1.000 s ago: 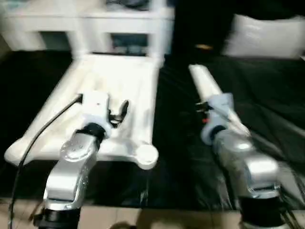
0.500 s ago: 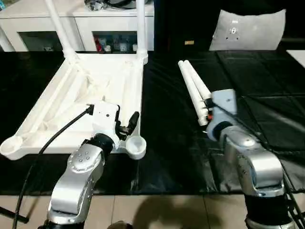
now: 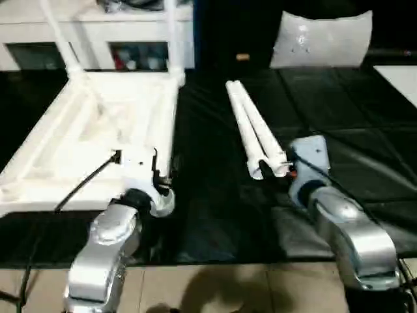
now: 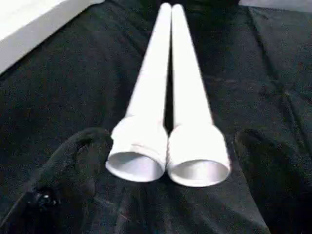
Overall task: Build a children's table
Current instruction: Pick table leg
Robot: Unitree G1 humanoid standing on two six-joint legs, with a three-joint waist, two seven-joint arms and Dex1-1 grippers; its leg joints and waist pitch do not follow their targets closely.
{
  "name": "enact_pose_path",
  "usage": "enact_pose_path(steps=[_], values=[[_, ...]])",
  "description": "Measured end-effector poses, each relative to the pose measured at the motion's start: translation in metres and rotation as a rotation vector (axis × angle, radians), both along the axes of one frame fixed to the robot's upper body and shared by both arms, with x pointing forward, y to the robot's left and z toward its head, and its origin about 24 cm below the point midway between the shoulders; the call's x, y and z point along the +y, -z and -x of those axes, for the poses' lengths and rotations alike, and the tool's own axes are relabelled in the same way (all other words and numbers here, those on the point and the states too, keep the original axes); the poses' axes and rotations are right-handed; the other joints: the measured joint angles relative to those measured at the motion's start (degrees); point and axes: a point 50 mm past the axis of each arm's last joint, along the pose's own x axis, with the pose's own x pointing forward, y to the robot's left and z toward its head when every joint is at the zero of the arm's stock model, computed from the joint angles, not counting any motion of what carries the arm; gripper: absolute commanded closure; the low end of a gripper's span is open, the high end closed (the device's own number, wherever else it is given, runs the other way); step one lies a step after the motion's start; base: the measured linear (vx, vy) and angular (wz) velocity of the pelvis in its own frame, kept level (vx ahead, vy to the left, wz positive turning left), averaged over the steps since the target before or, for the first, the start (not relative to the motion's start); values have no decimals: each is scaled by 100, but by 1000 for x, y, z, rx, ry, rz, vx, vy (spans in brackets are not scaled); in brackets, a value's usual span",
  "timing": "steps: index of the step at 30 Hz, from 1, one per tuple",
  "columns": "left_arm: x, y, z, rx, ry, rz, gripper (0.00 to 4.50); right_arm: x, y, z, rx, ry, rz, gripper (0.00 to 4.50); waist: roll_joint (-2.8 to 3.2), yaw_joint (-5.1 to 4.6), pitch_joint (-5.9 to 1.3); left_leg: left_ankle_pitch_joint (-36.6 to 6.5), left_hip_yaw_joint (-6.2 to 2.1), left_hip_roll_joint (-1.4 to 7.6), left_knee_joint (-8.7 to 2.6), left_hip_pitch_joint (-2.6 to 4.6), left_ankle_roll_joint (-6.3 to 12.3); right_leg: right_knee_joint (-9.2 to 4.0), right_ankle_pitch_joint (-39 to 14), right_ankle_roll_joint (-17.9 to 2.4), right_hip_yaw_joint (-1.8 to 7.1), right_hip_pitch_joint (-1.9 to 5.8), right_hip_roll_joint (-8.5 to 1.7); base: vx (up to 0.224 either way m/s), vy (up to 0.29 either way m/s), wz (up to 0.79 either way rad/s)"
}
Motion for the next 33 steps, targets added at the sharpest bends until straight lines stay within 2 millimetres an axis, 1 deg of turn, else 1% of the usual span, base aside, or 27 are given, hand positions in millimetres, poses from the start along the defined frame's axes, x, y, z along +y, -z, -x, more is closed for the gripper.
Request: enact_pose_path(steps=[3,4,6,7,8,9,11,12,13,14,15,16,17,18,19,20,21,22,23,24,25,26,27,28,29,31,33], values=[[5,2,1,7,-19,7,100,10,0,1,0,-45,-15,0,35,32,38,-10,22,12,-38,114,-89,-40,-19,-53,-10,89,-6,0,0,0],[7,2,2,7,-26,8,100,12,0,2,2,-59,-22,0,41,35,65,-12,61,20,-67,194,-110,-70,-22,-52,-11,165,-23,0,0,0],[8,1,3,5,-32,9,100,13,0,2,4,-72,-28,0,53,21,113,-49,85,29,-101,331,-165,-163,-38,-28,-26,271,-33,0,0,0],[8,1,4,5,-33,10,100,14,0,2,4,-78,-31,0,68,-9,130,-55,80,37,-122,412,-170,-230,-52,-6,-79,375,-53,22,66,-5],[9,1,4,4,-33,10,100,15,1,2,6,-86,-33,0,75,-47,141,-84,79,53,-127,462,-173,-283,-63,11,-124,453,-67,22,66,-5],[10,0,5,0,-34,11,100,17,0,3,4,-96,-35,0,76,-102,143,-111,76,59,-129,492,-176,-292,-88,34,-153,495,-88,57,67,-8],[13,0,6,3,-42,0,100,23,0,5,4,-140,-32,0,16,-265,127,-175,111,-2,-136,563,-178,-194,-129,33,-159,515,-186,67,41,-5],[14,0,6,3,-45,1,100,23,-1,5,0,-151,-27,0,-21,-287,108,-200,141,-27,-137,570,-174,-171,-163,35,-146,532,-214,90,14,1],[12,0,6,2,-38,6,100,21,-3,5,-7,-152,-20,0,-6,-280,102,-248,154,-33,-96,528,-116,-189,-189,35,-119,568,-213,128,15,1],[8,-1,6,-1,-24,13,100,19,-2,6,-4,-145,-12,0,26,-240,94,-345,110,-29,91,457,73,-194,-214,40,-114,570,-211,128,15,1],[6,-1,6,-4,-12,20,100,17,-1,6,0,-139,-7,0,38,-203,89,-364,28,-25,290,330,144,-192,-248,54,-111,589,-211,135,24,-2],[5,-1,6,-3,-7,20,100,16,-1,5,-2,-130,-13,0,53,-157,79,-367,-31,-4,348,233,154,-194,-283,72,-112,613,-211,126,23,-1],[5,-1,7,-2,-2,21,100,17,-3,5,-8,-118,-34,0,130,-122,38,-335,-66,78,117,132,195,-195,-322,78,-156,637,-169,126,23,-1],[5,-1,8,2,-1,18,100,18,-3,5,-7,-118,-37,0,223,-96,14,-120,-94,176,63,137,17,-186,-362,99,-189,667,-118,157,66,0],[9,1,9,10,-9,7,100,22,-2,5,-1,-130,-46,0,239,-134,6,-185,-115,156,60,219,-132,-142,-428,126,-180,669,-140,217,98,3],[12,1,9,13,-18,1,100,29,-4,4,-8,-159,-51,0,185,-181,-8,-222,-124,76,54,233,-103,65,-500,56,-119,571,-202,217,98,3],[16,1,9,16,-31,-9,100,33,-6,4,-15,-180,-52,0,164,-245,-19,-255,-126,28,69,246,-64,357,-528,106,-77,414,-269,203,69,10],[17,0,8,12,-34,-9,100,31,-6,4,-18,-180,-45,0,151,-289,-36,-288,-122,1,87,275,-26,625,-503,242,21,193,-329,142,37,14],[16,0,8,9,-31,-7,100,30,-6,3,-18,-179,-34,0,124,-297,-51,-309,-116,-30,88,289,-12,641,-420,399,77,6,-407,142,37,14],[16,0,8,9,-29,-7,100,28,-6,3,-19,-176,-23,0,80,-294,-58,-323,-91,-67,95,298,-7,540,-307,515,138,-156,-492,104,0,9],[15,-1,8,5,-24,-8,100,25,-7,2,-21,-171,-5,0,-86,-270,-90,-354,19,-173,141,278,4,47,135,481,255,-224,-651,0,0,0],[13,0,7,11,-15,-5,100,23,-6,1,-13,-159,5,0,-99,-262,-78,-399,16,-186,216,220,14,160,167,514,331,-265,-654,0,0,0],[8,1,8,18,13,-5,100,19,-2,0,11,-138,13,0,-93,-200,-79,-401,-31,-182,211,211,82,152,167,480,343,-260,-626,-33,-54,9],[3,2,9,27,51,-2,83,16,1,-4,45,-106,4,0,-89,-171,-81,-359,-98,-176,156,214,33,126,196,438,326,-263,-589,18,-91,-5],[2,2,9,32,74,2,67,16,1,-9,63,-87,-3,0,-87,-178,-80,-317,-111,-165,119,211,-54,110,220,422,320,-276,-565,18,-91,-5],[2,1,11,37,112,2,67,16,-2,-16,70,-69,-2,0,-50,-173,-72,-276,-116,-79,58,199,-291,4,303,366,269,-272,-500,-47,-66,-4],[3,1,12,48,154,-16,61,18,-3,-21,75,-65,5,0,-14,-170,-48,-269,-115,-4,63,210,-338,-108,354,255,236,-204,-442,-80,-35,-4]])
